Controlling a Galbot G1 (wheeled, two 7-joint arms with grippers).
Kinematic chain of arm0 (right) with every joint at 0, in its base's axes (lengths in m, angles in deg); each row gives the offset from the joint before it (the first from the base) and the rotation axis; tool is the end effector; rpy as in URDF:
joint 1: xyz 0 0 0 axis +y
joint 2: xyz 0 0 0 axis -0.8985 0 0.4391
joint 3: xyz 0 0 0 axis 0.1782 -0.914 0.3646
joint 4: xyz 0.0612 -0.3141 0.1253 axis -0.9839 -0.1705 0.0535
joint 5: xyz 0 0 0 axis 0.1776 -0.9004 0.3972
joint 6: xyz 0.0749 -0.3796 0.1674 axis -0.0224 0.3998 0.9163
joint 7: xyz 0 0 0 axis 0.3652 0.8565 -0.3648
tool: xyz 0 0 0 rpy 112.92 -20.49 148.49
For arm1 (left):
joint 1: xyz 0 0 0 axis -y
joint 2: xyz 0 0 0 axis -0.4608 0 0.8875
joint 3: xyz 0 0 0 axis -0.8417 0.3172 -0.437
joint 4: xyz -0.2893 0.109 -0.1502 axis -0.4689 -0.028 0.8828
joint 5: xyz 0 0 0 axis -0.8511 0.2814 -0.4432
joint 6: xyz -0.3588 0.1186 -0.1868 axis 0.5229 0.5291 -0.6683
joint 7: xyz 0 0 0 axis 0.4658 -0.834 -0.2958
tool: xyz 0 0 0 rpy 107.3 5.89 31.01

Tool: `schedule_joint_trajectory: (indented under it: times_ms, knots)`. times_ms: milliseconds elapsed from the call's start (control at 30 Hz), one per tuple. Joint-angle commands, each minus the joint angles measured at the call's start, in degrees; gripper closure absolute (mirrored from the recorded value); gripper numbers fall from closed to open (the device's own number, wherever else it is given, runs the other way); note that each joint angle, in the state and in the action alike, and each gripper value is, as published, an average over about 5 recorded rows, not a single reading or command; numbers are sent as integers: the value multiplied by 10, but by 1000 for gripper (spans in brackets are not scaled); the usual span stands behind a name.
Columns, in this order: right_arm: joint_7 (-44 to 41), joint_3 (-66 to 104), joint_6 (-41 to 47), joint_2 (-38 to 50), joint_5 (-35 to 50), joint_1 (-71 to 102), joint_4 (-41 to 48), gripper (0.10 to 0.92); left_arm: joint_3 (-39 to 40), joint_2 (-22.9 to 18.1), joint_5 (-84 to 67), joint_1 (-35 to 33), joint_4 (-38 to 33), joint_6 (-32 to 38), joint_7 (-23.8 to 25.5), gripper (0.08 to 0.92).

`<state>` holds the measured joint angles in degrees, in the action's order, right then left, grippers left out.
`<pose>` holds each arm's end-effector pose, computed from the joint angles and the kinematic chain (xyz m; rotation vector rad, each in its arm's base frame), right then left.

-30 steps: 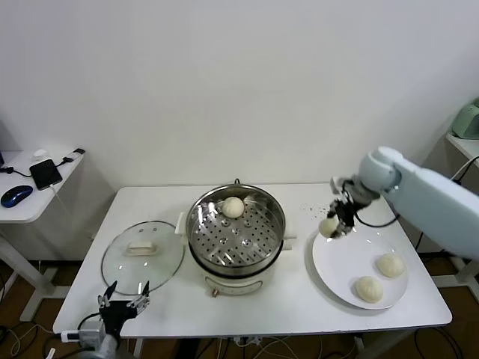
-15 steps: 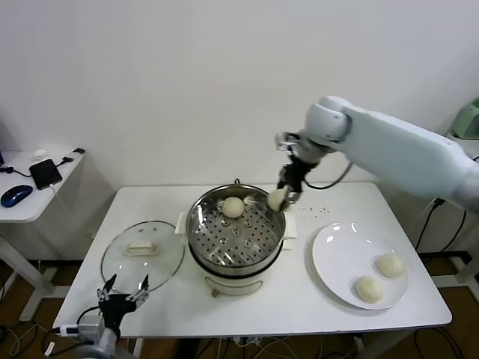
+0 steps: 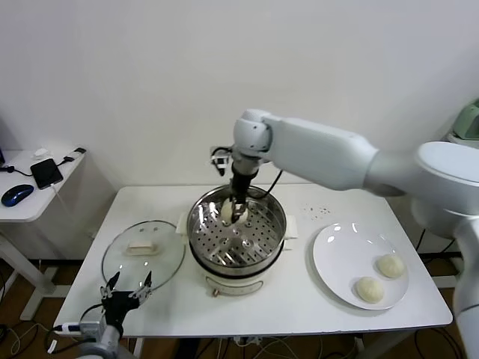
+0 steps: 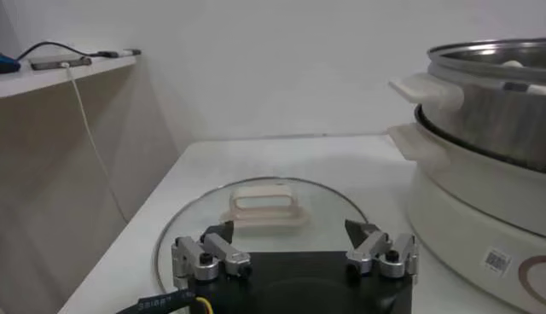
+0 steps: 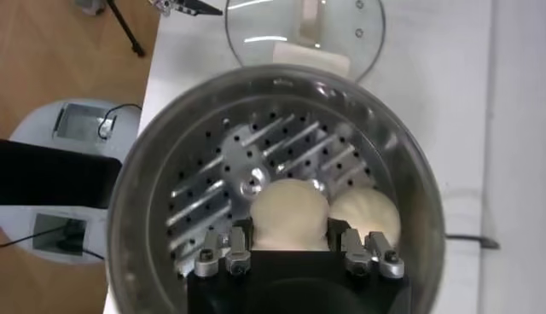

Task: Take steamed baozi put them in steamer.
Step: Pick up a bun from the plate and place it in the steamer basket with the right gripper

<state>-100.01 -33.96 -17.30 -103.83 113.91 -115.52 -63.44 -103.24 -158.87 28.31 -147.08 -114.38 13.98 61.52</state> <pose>0.6005 0.2641 -0.0642 1.4015 -1.2997 1.2401 0.2389 0.1089 -0.3424 0.0868 -2.7426 -0.0418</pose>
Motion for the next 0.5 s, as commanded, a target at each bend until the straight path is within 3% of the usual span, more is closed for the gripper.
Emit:
schedule_joint_trajectory:
  times_ms: [33, 500]
  knots:
    - [50, -4, 25, -72, -1, 44, 55, 457, 0, -1, -4, 0, -1, 0, 0, 177]
    - [58, 14, 31, -85, -21, 74, 58, 454, 0, -1, -8, -2, -3, 2, -1, 177]
